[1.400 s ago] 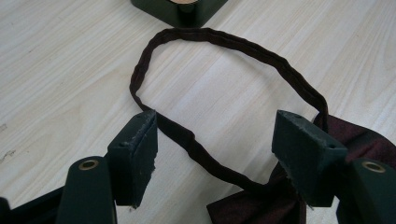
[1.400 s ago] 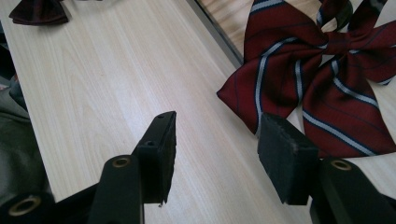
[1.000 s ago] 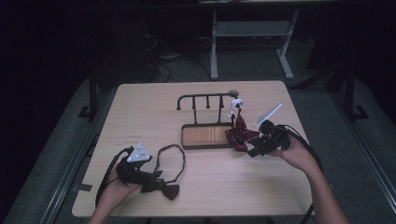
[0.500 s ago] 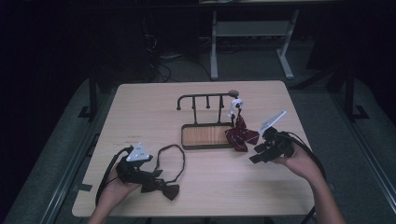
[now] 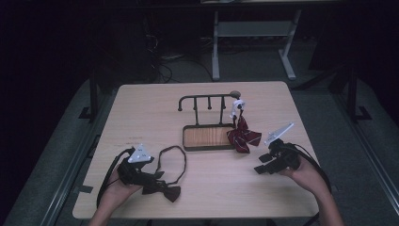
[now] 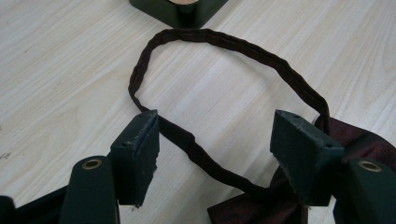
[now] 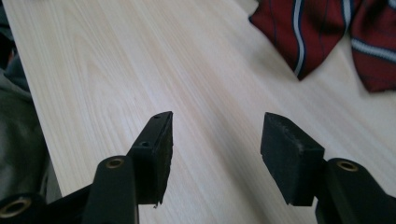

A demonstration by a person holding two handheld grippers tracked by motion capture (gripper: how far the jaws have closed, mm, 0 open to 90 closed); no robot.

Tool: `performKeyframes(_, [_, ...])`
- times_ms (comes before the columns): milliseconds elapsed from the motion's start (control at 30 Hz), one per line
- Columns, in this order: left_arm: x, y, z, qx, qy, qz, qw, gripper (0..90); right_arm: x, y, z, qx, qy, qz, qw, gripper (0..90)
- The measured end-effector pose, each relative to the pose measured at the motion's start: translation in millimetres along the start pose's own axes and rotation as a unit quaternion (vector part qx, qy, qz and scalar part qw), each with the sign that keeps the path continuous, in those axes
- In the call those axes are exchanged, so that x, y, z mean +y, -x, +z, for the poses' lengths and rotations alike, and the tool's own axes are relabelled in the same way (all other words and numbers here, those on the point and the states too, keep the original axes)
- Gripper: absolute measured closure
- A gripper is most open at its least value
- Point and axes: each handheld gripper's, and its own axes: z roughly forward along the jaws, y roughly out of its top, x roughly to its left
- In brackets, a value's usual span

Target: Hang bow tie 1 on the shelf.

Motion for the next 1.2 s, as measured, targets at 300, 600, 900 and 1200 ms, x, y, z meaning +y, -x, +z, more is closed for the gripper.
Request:
performKeyframes(300, [5.1, 1.9, -4.8, 0.009, 0.007, 0.0, 0.9999, 34.5, -11.7, 0.1, 3.7, 0.002, 0.005, 0.012, 0.9999, 41.6])
performKeyframes(600, [18.1, -11.3, -6.2, 0.02, 0.0, -0.001, 0.9998, 40.2, -14.3, -2.0, 2.0, 0.003, 0.011, 0.014, 0.9998, 41.1])
performKeyframes(900, [37.1, -28.5, 9.9, 0.024, -0.015, 0.0, 0.9996, 46.4, -14.7, -3.4, 1.6, 0.001, 0.01, 0.006, 0.9999, 41.0])
performKeyframes(1200, [40.2, -41.3, 27.2, 0.031, -0.047, -0.016, 0.9983, 53.6, -14.2, -4.0, 0.6, 0.0, 0.013, 0.002, 0.9999, 41.2])
